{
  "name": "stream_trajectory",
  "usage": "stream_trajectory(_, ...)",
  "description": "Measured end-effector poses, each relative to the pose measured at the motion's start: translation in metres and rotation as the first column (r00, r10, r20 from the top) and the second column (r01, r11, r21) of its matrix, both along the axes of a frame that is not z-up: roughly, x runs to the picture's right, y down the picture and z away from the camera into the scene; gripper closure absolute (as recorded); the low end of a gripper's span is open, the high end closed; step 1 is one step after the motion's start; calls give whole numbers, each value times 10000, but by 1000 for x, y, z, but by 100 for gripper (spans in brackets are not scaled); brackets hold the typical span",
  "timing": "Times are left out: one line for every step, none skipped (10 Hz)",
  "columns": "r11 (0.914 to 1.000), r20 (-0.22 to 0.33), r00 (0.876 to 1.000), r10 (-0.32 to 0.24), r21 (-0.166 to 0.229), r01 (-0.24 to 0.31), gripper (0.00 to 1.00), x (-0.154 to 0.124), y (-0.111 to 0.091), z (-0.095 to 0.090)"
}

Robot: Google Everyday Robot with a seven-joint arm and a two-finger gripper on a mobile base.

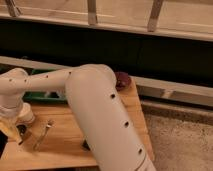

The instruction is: Place banana in metal cup

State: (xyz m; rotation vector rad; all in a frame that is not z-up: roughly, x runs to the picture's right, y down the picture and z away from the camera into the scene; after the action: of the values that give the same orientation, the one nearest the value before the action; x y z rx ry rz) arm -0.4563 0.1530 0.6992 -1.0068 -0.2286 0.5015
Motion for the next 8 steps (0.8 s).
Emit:
stream_trajectory(10000, 50, 10000, -73, -5, 73, 78, -6, 0, 1)
stream_trajectory(9999, 43, 9999, -102, 13, 102, 69, -7, -1, 2)
stream_trajectory(9999, -37, 9999, -99, 75, 100, 58, -4, -6, 4)
stream_trajectory(9999, -146, 9999, -55, 117, 56, 49, 1, -10, 7)
stream_trajectory(9999, -233, 9997, -22, 134, 25, 40, 4, -12, 8)
stream_trajectory(9999, -331, 9995, 12, 129, -7, 30, 7, -12, 10)
stream_trajectory(9999, -418, 9991, 61, 114, -56, 24, 10, -13, 12)
stream_trajectory(9999, -503, 9987, 118, 88, -114, 22, 14, -14, 15)
